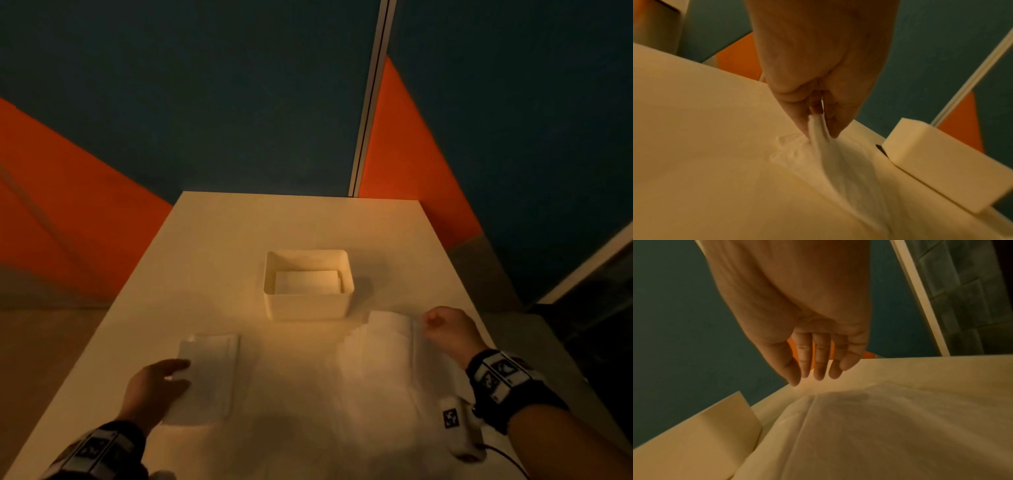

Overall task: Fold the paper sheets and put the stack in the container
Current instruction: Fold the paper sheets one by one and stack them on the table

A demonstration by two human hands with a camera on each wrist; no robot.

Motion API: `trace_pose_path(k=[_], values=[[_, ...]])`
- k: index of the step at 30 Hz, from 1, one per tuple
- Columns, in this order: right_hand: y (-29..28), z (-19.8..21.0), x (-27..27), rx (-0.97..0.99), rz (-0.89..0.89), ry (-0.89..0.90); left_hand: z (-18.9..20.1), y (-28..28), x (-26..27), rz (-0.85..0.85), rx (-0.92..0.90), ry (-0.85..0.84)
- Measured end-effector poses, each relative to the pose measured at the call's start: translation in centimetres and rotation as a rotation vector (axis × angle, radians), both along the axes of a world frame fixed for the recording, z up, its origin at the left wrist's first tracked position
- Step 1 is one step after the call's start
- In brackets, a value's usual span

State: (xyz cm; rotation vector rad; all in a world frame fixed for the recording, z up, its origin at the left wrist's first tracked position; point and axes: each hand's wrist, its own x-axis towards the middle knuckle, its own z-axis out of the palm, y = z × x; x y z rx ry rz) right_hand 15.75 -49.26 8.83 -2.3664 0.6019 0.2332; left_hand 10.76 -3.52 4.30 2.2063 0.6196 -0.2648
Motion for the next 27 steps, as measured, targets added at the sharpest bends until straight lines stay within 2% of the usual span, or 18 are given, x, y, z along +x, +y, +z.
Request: trace_pose_path(k=[5,10,12,16,19,23,27], values=[[0.0,-0.3,1.3,-0.107,0.149,0.105,-0.7,-0.7,-0.1,-0.192,0.252,0.038],[0.6,-0.5,2.4,-0.263,0.262,0.264,-0.4,-1.2,-0.1,-0.289,0.514,0.111],[0.5,-0.8,2.7,-0.283,0.293,0.315,0.0,-1.6,-0.2,-0.292,0.558,0.119],[0.5,-1.3,2.9,-0.313,0.317,0.351,0.9,-2.2,-0.4,-0.27,0.576,0.049],[0.3,-1.3,2.7,-0.275,0.274,0.269,1.7,-2.8,0.0,-0.254,0.535,-0.019],[0.0,-1.4,2.4,-0.196,0.208,0.148,3.1,-4.3,1.0,-0.322,0.49,-0.113],[0.3,-0.3,2.2,-0.246,0.209,0.033,5.1,-6.9,2.0,-0.385,0.427,-0.209]])
